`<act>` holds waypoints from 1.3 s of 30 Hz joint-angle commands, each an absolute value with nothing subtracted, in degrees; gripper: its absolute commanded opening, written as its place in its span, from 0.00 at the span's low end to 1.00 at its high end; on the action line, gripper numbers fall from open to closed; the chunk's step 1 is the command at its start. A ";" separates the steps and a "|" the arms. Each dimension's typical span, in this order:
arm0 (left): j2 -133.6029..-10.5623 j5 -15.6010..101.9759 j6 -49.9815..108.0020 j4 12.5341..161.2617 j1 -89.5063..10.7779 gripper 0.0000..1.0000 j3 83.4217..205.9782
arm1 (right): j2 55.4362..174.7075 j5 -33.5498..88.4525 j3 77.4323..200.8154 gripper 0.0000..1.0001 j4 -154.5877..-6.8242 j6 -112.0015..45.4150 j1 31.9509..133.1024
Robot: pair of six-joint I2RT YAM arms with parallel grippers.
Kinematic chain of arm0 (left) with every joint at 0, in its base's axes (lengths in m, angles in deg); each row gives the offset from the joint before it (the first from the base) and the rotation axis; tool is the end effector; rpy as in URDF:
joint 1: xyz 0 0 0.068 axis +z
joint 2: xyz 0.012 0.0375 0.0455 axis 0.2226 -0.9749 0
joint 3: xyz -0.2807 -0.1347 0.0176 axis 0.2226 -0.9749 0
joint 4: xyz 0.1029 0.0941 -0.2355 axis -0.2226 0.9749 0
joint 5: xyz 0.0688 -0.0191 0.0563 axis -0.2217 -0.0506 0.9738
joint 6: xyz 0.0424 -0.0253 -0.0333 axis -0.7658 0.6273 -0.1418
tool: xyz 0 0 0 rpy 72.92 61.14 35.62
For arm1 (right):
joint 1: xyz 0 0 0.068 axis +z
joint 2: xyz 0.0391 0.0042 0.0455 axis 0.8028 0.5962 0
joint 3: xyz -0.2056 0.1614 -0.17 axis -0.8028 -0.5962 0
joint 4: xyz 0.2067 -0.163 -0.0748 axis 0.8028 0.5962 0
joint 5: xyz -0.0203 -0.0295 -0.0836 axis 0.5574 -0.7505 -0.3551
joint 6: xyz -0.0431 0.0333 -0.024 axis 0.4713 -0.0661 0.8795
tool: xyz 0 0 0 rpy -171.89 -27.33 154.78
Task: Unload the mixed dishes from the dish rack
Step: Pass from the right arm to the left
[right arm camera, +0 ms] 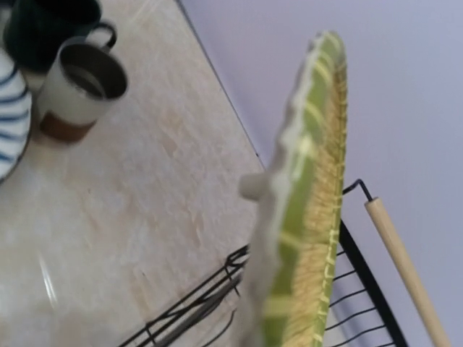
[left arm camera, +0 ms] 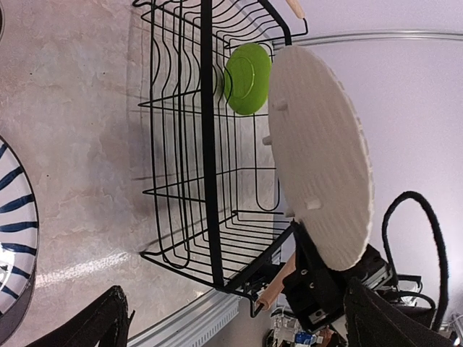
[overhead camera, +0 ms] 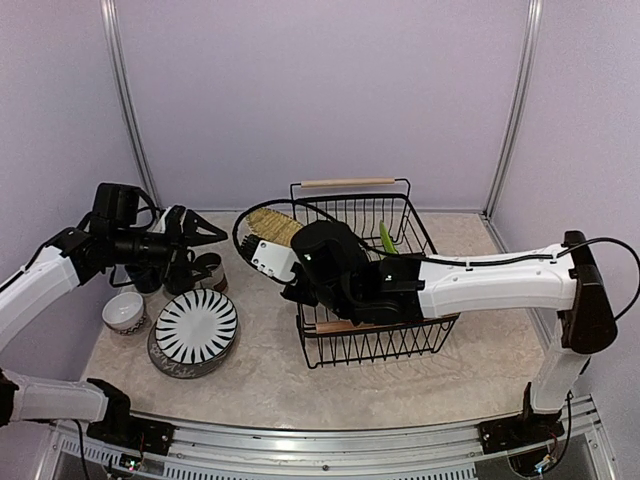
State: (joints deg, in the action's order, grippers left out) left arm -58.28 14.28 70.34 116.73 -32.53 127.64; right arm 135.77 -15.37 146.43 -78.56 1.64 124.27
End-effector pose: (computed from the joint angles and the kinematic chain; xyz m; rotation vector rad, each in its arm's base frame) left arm 0.2062 -0.1017 0.3503 -0.2720 2.3752 -1.3750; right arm 0.1705 0.4147 0.3444 -1.1382 1.4925 -0.0872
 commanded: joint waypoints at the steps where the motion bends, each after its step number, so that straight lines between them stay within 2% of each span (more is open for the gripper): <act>1: -56.76 8.94 74.24 110.98 -31.45 0.99 125.68 | 139.39 -22.27 149.27 0.00 -83.59 10.33 126.30; 6: -55.84 8.45 75.17 110.37 -31.48 0.98 125.33 | 141.94 -22.53 151.56 0.00 -83.50 12.78 127.67; 17: -59.18 8.45 74.15 109.36 -35.27 0.75 127.29 | 143.85 -23.18 153.01 0.00 -85.39 17.43 130.53; 26: -60.23 10.24 72.12 112.61 -36.87 0.43 128.96 | 144.26 -23.76 153.14 0.00 -85.58 18.29 131.13; 31: -60.89 9.69 71.97 112.32 -36.99 0.23 129.43 | 144.84 -24.62 153.15 0.00 -85.89 18.84 131.34; 38: -61.86 9.77 71.74 112.47 -36.86 0.04 130.09 | 144.48 -24.39 152.55 0.00 -86.08 18.27 131.36; 39: -61.88 9.73 71.75 112.47 -36.91 0.03 130.16 | 144.32 -24.39 152.14 0.04 -86.44 18.26 131.36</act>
State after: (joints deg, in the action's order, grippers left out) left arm -61.41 9.67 74.62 112.36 -36.70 128.36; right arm 144.58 -24.18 151.19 -82.89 20.04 130.67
